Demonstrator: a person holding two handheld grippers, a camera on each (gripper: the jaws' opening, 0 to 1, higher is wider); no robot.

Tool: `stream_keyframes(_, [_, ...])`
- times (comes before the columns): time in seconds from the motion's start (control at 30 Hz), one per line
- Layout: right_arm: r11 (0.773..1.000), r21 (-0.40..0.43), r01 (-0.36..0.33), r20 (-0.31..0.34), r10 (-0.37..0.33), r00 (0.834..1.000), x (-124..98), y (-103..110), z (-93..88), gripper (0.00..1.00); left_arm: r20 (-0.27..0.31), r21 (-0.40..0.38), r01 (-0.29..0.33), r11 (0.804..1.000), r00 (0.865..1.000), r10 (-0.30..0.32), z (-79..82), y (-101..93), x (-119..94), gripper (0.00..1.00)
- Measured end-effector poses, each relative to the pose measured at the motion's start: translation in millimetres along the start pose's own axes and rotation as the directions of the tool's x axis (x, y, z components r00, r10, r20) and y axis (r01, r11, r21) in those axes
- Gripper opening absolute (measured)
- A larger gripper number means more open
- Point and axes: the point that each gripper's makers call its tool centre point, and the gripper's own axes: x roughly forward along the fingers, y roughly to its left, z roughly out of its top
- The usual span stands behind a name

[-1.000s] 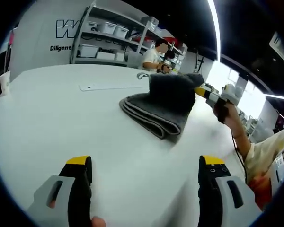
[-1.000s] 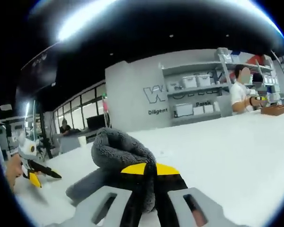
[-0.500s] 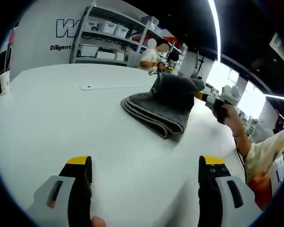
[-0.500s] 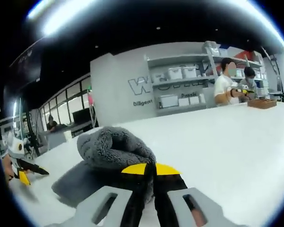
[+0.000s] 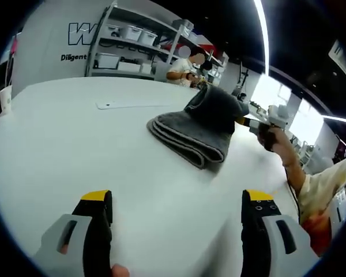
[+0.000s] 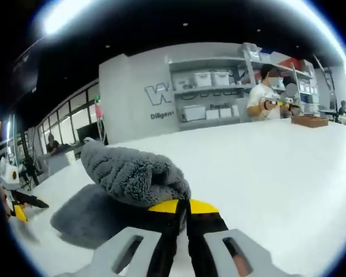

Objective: Open the folded towel by lifting each exposed corner and separating the folded layers until the towel lies flat within the target outline without major curled edges

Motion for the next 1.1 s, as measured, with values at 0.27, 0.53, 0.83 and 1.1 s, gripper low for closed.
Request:
stream_keyframes(0.27, [1.0,0.021,0.015,-0.022,-0.014,1.0,1,-6,-3.0,0.0,-0.003,0.008,0.007,1.0,1.0,-0.007,0.9,-1.3,1,0.92])
stream_keyframes(0.53, [0.998,0.055,0.017,-0.031,-0.016,0.999,0,-9,-5.8,0.0,-0.004,0.006,0.004,1.0,1.0,-0.004,-0.3,-1.4,1,0.92])
stream_keyframes(0.83, [0.994,0.096,0.054,-0.04,-0.05,0.998,-2,-25,-8.0,0.0,-0.006,0.006,0.005,1.0,1.0,-0.005,0.2,-0.8,1,0.92])
stream_keyframes(1.1, [0.992,0.105,0.073,-0.031,-0.07,0.997,-4,-33,-5.7,0.0,-0.007,0.007,0.001,1.0,1.0,-0.001,-0.9,-1.2,1,0.91])
